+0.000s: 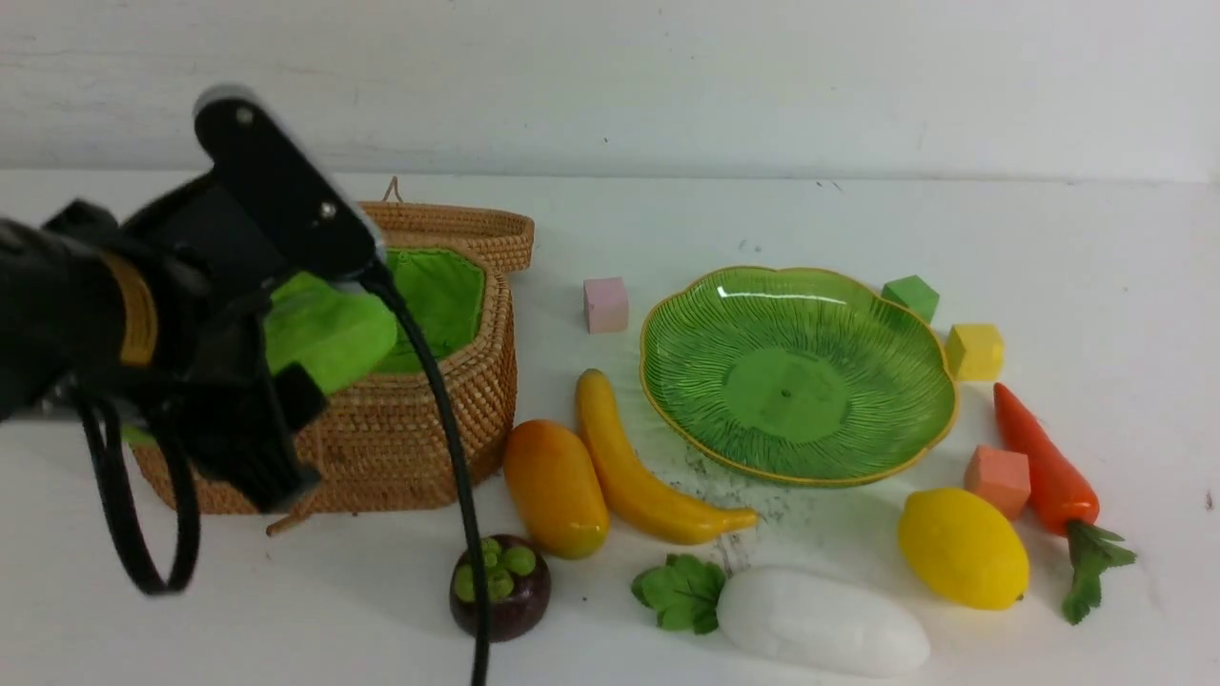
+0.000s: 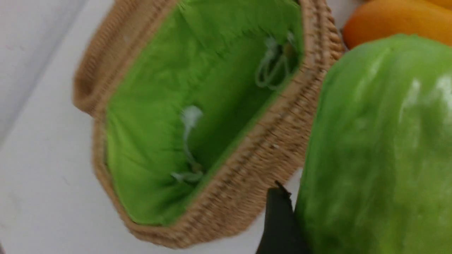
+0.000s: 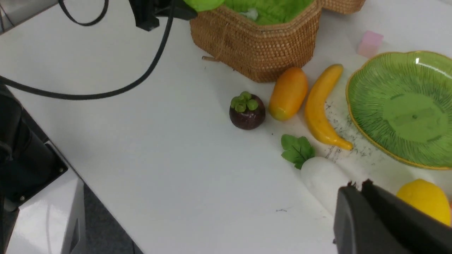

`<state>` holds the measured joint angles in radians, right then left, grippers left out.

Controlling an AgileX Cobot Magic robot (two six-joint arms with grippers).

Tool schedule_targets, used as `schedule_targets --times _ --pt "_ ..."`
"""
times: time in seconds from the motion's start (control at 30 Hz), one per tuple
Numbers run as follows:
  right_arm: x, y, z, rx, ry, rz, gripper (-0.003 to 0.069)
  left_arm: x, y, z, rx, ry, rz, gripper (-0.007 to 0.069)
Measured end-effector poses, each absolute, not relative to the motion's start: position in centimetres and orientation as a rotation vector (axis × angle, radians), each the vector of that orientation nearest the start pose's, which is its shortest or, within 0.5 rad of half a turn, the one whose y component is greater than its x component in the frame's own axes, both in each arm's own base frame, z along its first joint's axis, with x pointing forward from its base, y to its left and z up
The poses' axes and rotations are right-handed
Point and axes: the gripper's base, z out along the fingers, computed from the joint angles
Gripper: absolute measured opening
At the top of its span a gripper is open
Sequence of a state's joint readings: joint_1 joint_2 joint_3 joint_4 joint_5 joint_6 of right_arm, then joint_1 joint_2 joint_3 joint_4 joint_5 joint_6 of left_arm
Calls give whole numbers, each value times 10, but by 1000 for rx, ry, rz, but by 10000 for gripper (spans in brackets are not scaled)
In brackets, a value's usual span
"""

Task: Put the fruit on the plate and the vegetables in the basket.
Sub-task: Take a chayote with your left arm and place it on the basket on the left.

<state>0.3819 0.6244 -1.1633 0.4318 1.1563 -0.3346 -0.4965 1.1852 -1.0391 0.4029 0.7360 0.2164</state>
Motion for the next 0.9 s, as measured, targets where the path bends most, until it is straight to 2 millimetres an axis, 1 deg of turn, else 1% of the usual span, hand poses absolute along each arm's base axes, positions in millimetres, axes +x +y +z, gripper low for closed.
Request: schedule_targets --times 0.07,0.1,0.17,0.23,0.3,0.33,0.43,0.53,0.67,0.7,0.73,0.83,0.9 --pt "43 54 447 -755 1889 537 38 242 -88 350 1029 2055 359 445" --pt "44 54 449 -740 1867 535 40 255 -80 351 1053 2042 395 445" --pt "45 54 451 -727 1849 534 41 271 -71 350 1086 2027 438 445" --pt "45 54 452 -720 1839 533 43 292 -61 343 1146 2016 489 445" --pt "46 53 452 -718 1837 531 44 305 -55 335 1200 2007 530 445" --pt "46 53 452 -718 1837 529 44 315 -53 326 1246 1994 555 445" --pt "46 53 452 -717 1836 528 46 329 -49 313 1309 1970 604 445" --pt "46 53 452 -718 1837 528 48 338 -50 306 1318 1945 622 445" --pt "45 53 451 -723 1844 529 52 342 -52 308 1252 1924 604 447" --pt "45 53 451 -725 1847 529 54 342 -52 308 1232 1925 599 461" --pt "45 53 451 -726 1849 529 55 342 -51 309 1219 1929 596 486" --pt "45 53 450 -730 1854 529 58 340 -51 312 1169 1947 578 600" --pt "45 53 450 -730 1855 529 59 338 -50 316 1133 1951 566 647"
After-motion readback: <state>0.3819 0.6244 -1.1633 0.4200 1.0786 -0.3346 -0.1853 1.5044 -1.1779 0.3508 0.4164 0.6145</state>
